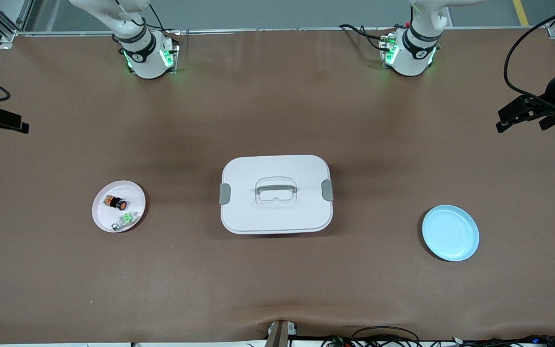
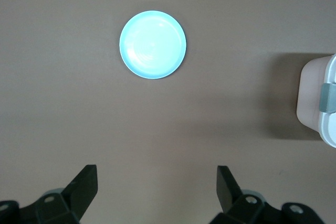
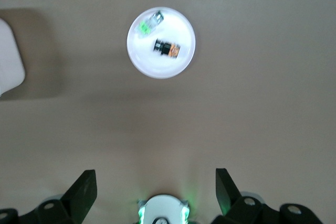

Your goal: Transfer orange switch to right arm and place

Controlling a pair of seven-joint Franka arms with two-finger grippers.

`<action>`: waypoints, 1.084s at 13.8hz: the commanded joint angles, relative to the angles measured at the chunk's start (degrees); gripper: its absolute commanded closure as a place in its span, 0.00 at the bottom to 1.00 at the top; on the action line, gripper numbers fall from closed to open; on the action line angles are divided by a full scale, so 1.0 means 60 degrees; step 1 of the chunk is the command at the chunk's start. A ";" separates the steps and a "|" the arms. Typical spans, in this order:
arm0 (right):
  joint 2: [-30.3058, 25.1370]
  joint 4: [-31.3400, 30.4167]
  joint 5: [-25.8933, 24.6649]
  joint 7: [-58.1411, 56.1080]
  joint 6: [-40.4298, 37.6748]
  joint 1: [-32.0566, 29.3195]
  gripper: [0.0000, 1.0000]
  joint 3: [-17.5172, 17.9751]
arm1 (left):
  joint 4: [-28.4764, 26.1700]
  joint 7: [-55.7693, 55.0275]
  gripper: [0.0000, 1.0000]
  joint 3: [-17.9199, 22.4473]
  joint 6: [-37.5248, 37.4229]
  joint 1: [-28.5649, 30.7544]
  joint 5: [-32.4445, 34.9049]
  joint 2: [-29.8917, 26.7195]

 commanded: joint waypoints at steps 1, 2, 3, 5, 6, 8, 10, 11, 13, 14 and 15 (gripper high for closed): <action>-0.0219 -0.0217 0.0315 -0.0084 -0.0219 -0.0147 0.00 -0.0027 | 0.0297 0.0071 0.00 -0.0011 -0.0236 0.0005 -0.0032 0.0124; -0.0350 -0.0391 0.0315 -0.0084 -0.0190 0.0028 0.00 -0.0144 | 0.0297 0.0071 0.00 -0.0011 -0.0236 0.0005 -0.0018 0.0124; -0.0554 -0.0683 0.0315 -0.0084 -0.0088 0.0276 0.00 -0.0348 | 0.0297 0.0071 0.00 -0.0011 -0.0236 0.0005 -0.0017 0.0124; -0.1023 -0.1283 0.0214 -0.0084 0.0277 0.1080 0.00 -0.0919 | 0.0283 0.0071 0.00 -0.0011 -0.0236 0.0005 -0.0032 0.0124; -0.1272 -0.1635 0.0169 -0.0084 0.0540 0.1259 0.00 -0.1037 | 0.0282 0.0071 0.00 -0.0011 -0.0236 0.0005 -0.0018 0.0124; -0.1668 -0.2149 0.0110 -0.0128 0.1053 0.1188 0.00 -0.1039 | 0.0297 0.0071 0.00 -0.0011 -0.0236 0.0005 -0.0017 0.0124; -0.1728 -0.2180 -0.0021 -0.0303 0.1274 0.1158 0.00 -0.0966 | 0.0282 0.0071 0.00 -0.0011 -0.0236 0.0005 -0.0017 0.0124; -0.1728 -0.2151 -0.0254 -0.0304 0.1348 0.1158 0.00 -0.0806 | 0.0297 0.0071 0.00 -0.0011 -0.0236 0.0005 -0.0017 0.0124; -0.1728 -0.2122 -0.0461 -0.0304 0.1509 0.1187 0.00 -0.0614 | 0.0282 0.0071 0.00 -0.0011 -0.0236 0.0005 -0.0017 0.0124; -0.1743 -0.2107 -0.0461 -0.0304 0.1524 0.1216 0.00 -0.0541 | 0.0282 0.0071 0.00 -0.0011 -0.0236 0.0005 -0.0017 0.0124; -0.1786 -0.2107 -0.0447 -0.0289 0.1539 0.1202 0.00 -0.0526 | 0.0282 0.0071 0.00 -0.0011 -0.0236 0.0005 -0.0017 0.0124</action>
